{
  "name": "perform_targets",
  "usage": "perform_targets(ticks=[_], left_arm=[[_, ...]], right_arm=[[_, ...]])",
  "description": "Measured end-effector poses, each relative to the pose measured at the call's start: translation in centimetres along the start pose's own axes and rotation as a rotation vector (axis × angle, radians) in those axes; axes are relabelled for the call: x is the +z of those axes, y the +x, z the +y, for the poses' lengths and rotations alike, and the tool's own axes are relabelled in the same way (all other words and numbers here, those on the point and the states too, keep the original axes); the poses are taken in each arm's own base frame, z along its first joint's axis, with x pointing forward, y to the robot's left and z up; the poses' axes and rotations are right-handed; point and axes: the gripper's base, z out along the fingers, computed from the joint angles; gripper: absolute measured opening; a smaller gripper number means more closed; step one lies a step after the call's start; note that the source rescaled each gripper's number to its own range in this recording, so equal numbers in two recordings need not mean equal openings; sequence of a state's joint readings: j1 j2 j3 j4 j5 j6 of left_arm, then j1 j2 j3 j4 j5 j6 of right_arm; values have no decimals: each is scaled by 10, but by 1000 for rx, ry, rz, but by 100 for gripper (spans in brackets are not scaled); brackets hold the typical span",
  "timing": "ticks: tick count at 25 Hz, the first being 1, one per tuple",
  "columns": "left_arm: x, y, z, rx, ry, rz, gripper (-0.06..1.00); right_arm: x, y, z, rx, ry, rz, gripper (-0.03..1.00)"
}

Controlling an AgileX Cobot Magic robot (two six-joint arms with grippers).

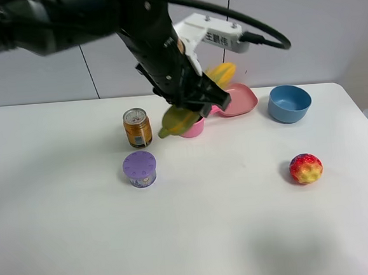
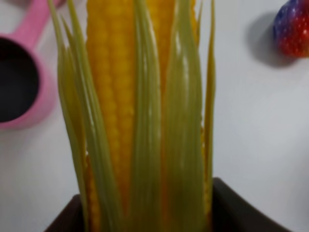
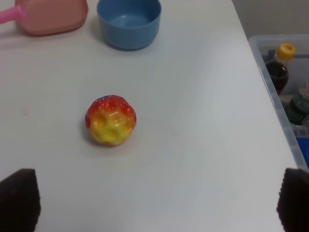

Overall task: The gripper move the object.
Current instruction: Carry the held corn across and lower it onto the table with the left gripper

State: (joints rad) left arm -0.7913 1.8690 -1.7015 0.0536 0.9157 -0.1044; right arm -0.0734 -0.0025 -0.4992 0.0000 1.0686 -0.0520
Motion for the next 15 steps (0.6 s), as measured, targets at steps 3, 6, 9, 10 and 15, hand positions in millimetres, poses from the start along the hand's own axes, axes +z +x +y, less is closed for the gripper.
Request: perform_targets(ticks=[3, 6, 9, 10, 15], left_arm=[[-35, 4, 27, -127, -84, 18, 2], [-61, 14, 61, -297, -178, 22, 2], [-80, 37, 97, -417, -247, 34, 2], [-83, 50, 107, -450, -268, 53, 2], [-81, 96, 140, -562, -309, 52, 2]], right_arm=[[0, 0, 0, 0, 0, 0, 100], [0, 0, 0, 0, 0, 0, 100], [0, 0, 0, 0, 0, 0, 100], [0, 0, 0, 0, 0, 0, 100], [0, 0, 0, 0, 0, 0, 100]])
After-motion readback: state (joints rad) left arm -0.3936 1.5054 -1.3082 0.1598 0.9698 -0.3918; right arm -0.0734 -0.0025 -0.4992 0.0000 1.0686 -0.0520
